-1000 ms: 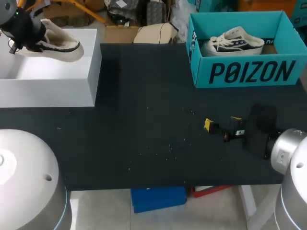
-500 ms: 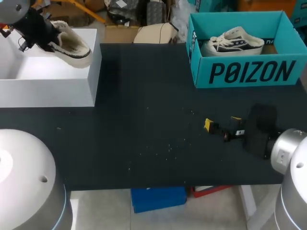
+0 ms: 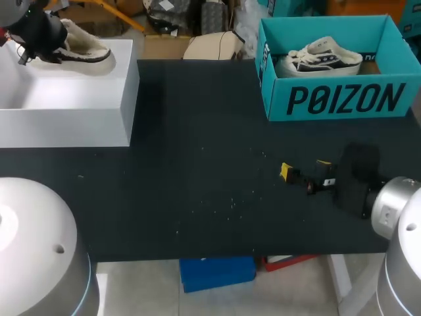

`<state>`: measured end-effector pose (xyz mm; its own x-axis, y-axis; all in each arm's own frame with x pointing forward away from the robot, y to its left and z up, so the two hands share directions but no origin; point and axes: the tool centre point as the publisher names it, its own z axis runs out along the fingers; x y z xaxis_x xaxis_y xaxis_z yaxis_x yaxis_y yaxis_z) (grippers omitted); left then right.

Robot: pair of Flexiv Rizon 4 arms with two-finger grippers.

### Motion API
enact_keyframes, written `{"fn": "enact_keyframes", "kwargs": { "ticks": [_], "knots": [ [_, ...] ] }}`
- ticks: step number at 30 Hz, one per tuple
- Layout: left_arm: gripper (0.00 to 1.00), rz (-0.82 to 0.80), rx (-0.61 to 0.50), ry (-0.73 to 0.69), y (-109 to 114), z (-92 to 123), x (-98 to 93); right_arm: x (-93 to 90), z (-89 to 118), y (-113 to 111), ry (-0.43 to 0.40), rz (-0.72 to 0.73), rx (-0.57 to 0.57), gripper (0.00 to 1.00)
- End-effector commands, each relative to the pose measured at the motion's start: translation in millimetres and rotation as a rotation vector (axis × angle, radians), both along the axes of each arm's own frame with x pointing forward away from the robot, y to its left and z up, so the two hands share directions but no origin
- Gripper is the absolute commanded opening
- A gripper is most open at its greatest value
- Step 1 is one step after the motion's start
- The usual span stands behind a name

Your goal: Take the shoe out of the shoebox, open the shoe tongue, remove and reinsert the insole, then place the shoe into the shoebox

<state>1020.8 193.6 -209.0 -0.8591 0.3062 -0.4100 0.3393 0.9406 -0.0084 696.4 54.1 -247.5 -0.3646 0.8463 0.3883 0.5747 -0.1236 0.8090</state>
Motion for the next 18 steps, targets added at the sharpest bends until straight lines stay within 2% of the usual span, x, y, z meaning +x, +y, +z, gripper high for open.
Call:
{"fn": "enact_keyframes", "kwargs": {
  "ticks": [1, 11, 15, 18],
  "knots": [
    [0.0, 0.007, -0.004, 0.033, 6.1, 12.6, 10.9, -1.0, -1.6, 2.1, -0.004, -0.006, 0.001, 1.0],
    [0.0, 0.094, -0.036, 0.063, 12.8, 43.4, 0.1, -1.0, -1.6, 2.1, -0.004, -0.006, 0.001, 1.0],
    [0.0, 0.102, -0.04, 0.091, 17.0, 33.3, -6.9, -1.0, -1.6, 2.1, -0.004, -0.006, 0.001, 1.0],
    [0.0, 0.109, -0.047, 0.093, 18.6, 34.4, -12.0, -1.0, -1.6, 2.1, -0.004, -0.006, 0.001, 1.0]
  ]
}}
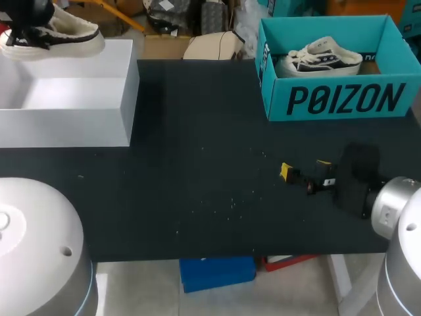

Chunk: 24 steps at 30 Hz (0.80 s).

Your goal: Take the shoe out of the shoebox, open the shoe tongue, remove and reinsert the insole, then place the shoe into the shoebox

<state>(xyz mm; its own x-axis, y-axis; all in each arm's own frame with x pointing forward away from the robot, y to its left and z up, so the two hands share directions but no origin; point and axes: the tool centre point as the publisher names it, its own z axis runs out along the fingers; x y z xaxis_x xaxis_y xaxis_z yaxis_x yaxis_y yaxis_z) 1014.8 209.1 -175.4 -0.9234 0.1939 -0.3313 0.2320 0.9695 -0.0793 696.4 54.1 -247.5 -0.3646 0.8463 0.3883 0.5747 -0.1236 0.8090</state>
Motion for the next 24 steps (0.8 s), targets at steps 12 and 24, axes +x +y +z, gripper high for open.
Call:
{"fn": "enact_keyframes", "kwargs": {
  "ticks": [12, 24],
  "knots": [
    [0.0, 0.032, -0.014, 0.05, 11.5, -37.4, -35.4, -1.0, -1.6, 2.1, -0.004, -0.006, 0.001, 1.0],
    [0.0, 0.032, 0.005, 0.082, 24.5, -72.1, -43.5, -1.0, -1.6, 2.1, -0.004, -0.006, 0.001, 1.0]
  ]
}}
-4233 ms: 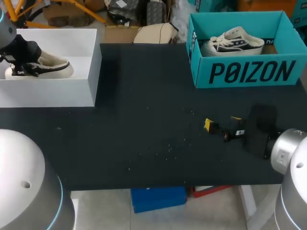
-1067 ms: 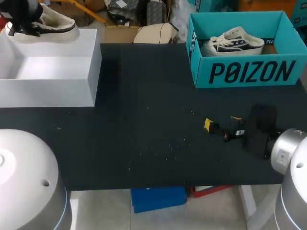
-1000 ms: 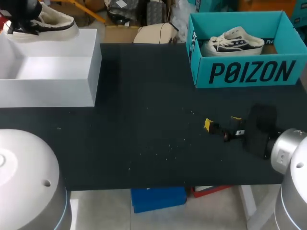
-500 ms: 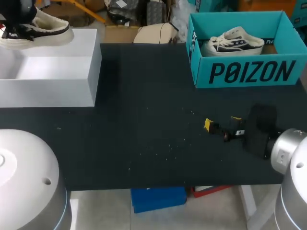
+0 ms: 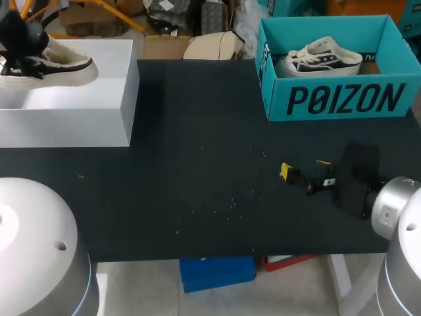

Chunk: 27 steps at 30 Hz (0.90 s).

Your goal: Take the shoe out of the shoebox, open the shoe tongue, remove and reinsert the insole, then place the shoe into the shoebox

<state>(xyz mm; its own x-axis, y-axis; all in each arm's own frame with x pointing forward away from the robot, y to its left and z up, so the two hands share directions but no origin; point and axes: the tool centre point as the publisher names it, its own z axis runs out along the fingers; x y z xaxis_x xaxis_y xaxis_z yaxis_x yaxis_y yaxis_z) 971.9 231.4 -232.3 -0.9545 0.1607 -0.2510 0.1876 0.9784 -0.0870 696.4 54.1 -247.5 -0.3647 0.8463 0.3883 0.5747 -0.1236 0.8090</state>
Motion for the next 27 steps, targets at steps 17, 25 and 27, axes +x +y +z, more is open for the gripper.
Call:
{"fn": "enact_keyframes", "kwargs": {
  "ticks": [17, 25, 27],
  "knots": [
    [0.07, -0.029, 0.007, 0.076, 21.3, -56.3, -0.4, -1.0, -1.6, 2.1, -0.004, -0.006, 0.001, 1.0],
    [0.01, -0.035, -0.002, 0.114, 22.7, -76.8, 2.5, -1.0, -1.6, 2.1, -0.004, -0.006, 0.001, 1.0],
    [0.01, -0.033, -0.002, 0.122, 24.0, -80.1, 3.5, -1.0, -1.6, 2.1, -0.004, -0.006, 0.001, 1.0]
  ]
}}
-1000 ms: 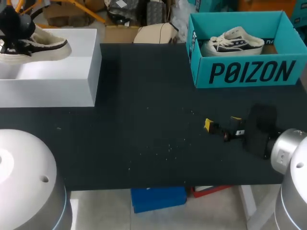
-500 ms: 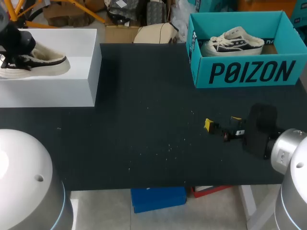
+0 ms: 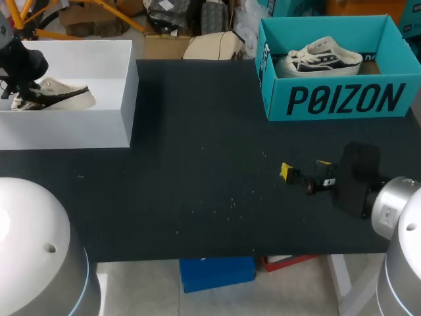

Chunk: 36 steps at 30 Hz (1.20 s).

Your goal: Take the shoe out of the shoebox, open the shoe tongue, remove and reinsert the insole, then place the shoe into the shoebox

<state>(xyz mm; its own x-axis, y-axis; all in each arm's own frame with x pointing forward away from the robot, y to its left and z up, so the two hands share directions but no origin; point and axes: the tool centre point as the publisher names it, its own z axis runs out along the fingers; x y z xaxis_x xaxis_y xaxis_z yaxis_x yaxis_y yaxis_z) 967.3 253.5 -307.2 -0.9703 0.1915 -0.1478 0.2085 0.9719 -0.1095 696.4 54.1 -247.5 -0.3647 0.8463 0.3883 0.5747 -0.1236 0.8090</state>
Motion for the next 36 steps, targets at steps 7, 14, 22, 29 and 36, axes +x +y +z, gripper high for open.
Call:
{"fn": "enact_keyframes", "kwargs": {
  "ticks": [7, 14, 22, 29, 36],
  "knots": [
    [0.0, -0.01, -0.007, 0.009, -0.2, -2.6, 9.0, -1.0, -1.6, 2.1, -0.004, -0.006, 0.001, 1.0],
    [1.0, -0.01, -0.005, -0.004, -2.2, 10.5, 10.4, -1.0, -1.6, 2.1, -0.004, -0.006, 0.001, 1.0],
    [1.0, -0.029, -0.041, -0.077, -16.2, 78.4, 7.9, -1.0, -1.6, 2.1, -0.004, -0.006, 0.001, 1.0],
    [1.0, -0.032, -0.1, -0.094, -40.2, 141.1, -18.1, -1.0, -1.6, 2.1, -0.004, -0.006, 0.001, 1.0],
    [1.0, -0.002, -0.148, -0.045, -42.7, 149.5, -34.0, -1.0, -1.6, 2.1, -0.004, -0.006, 0.001, 1.0]
  ]
}}
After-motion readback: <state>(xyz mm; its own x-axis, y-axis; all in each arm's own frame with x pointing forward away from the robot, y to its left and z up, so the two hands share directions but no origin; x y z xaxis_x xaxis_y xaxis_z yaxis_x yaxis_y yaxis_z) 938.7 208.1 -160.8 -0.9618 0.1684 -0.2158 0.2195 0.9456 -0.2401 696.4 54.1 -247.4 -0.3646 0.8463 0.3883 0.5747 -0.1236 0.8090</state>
